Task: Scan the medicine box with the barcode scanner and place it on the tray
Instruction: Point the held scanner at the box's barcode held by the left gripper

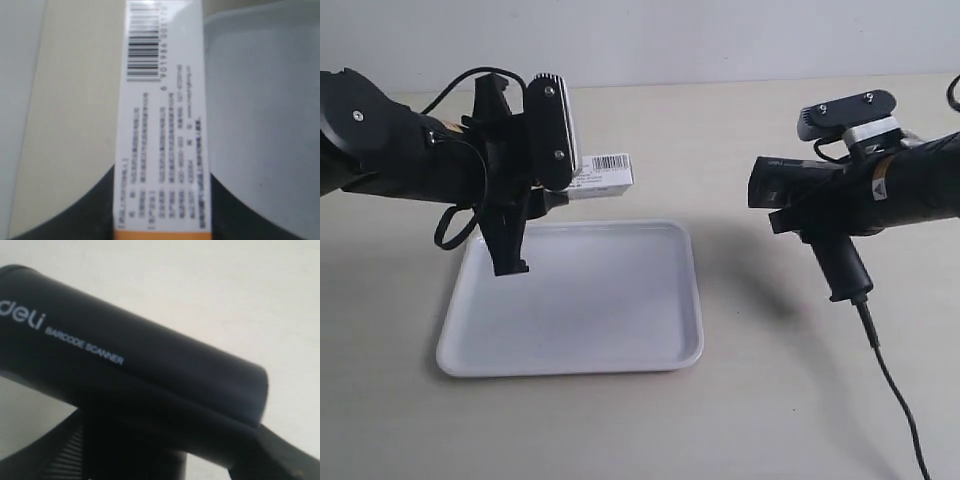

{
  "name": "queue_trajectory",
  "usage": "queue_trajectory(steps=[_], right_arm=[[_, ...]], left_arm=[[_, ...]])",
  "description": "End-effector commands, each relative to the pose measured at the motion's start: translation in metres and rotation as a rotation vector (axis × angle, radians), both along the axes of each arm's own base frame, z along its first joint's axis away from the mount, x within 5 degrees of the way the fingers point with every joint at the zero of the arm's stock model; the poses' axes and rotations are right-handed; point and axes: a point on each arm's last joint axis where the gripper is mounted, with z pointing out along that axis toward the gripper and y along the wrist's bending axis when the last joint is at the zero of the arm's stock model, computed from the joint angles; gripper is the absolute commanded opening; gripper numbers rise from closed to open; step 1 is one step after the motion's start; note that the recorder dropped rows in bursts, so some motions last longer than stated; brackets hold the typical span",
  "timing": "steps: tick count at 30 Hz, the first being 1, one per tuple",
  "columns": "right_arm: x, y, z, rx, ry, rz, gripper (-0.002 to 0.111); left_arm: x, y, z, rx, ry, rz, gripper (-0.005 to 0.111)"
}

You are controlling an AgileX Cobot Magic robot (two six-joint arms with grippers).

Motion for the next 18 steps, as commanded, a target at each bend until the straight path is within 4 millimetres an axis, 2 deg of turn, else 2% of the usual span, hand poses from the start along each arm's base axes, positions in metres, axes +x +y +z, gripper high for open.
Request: queue_trajectory(steps=[1,5,11,15,18], right_arm=[[-0.011,-0.004,0.014,-0.044,-0.061,0.082,0.000],[-0.011,-0.003,0.010,-0.060,-0.057,0.105,0.000],[-0.011,-0.003,0.010,-0.058,-0.060,0.107,0.000],[-0.009,-0.001,0.005,0.017,-0.038,0.028,0.000],[-0.007,0.001,-0.006,0.059,-0.004,-0.023,0.000]], left_arm=[[-0.003,-0.001,-0.005,0.017,0.033,-0.030,0.003],[-0.004,0.002,-0.007,0.027,0.064,-0.049,0.003],[0.010,0.027,-0.008,-0.002,0.111,0.027,0.003],[0.009,0.015,-0.003,-0.071,0.114,0.019,0.003],[0.012,0.008,-0.005,-0.090,0.118,0.017,0.003]])
